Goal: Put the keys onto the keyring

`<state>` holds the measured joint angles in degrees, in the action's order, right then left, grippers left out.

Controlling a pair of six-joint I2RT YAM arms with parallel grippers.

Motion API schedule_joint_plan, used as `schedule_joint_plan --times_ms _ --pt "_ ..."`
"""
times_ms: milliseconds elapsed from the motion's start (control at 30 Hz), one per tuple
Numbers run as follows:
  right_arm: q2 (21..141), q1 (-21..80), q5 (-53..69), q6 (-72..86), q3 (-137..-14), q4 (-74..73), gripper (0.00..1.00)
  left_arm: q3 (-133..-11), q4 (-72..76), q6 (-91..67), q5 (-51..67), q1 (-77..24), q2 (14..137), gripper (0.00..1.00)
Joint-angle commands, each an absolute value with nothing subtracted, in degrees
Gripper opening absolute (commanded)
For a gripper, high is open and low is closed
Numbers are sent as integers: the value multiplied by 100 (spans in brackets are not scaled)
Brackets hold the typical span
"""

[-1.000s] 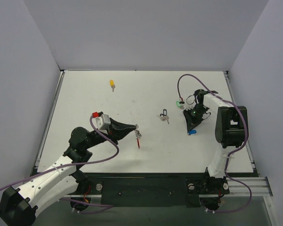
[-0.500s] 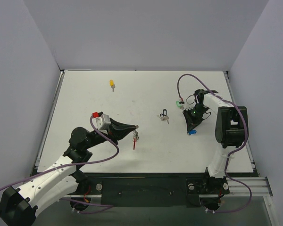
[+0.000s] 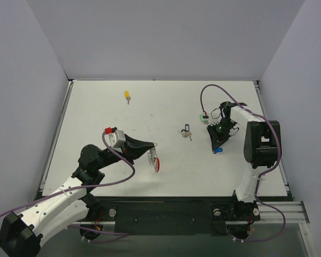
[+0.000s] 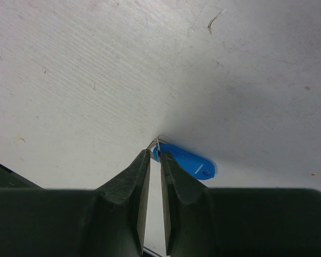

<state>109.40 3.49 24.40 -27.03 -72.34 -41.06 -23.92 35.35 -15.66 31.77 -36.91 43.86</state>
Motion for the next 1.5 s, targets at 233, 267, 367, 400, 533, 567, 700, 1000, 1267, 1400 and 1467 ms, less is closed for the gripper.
schedule_joint_plan --times_ms 233,267,367,400,533,567,700,1000,1267,1400,1467 --pt "11004 448 2355 -2698 -7427 -4430 10 -2452 3911 -1573 3208 -3656 4307 0" --pt "11004 457 2347 -2698 -7427 -4438 10 -2452 3911 -1565 3199 -3665 4298 0" --pt "11021 457 2320 -2690 -7427 -4430 10 -2452 3911 -1564 3199 -3665 4298 0" --pt "11030 457 2294 -2689 -7435 -4438 10 -2452 3920 -1564 3191 -3665 4298 0" --pt "11057 475 2241 -2672 -7427 -4430 10 -2461 3911 -1547 3199 -3656 4289 0" --pt "11065 475 2233 -2672 -7435 -4438 10 -2461 3911 -1556 3199 -3656 4289 0" --pt "11066 492 2206 -2672 -7436 -4438 9 -2461 3911 -1556 3199 -3665 4298 0" --pt "11083 527 2224 -2698 -7444 -4456 3 -2452 3911 -1556 3208 -3665 4298 0" --pt "10951 519 2285 -2812 -7497 -4570 0 -2452 3911 -1547 3217 -3656 4271 0" --pt "10294 510 2565 -3146 -7488 -4632 0 -2470 3911 -1494 3269 -3656 4263 0" --pt "9969 536 2986 -3409 -7663 -4815 0 -2496 3929 -1415 3331 -3656 4228 0"
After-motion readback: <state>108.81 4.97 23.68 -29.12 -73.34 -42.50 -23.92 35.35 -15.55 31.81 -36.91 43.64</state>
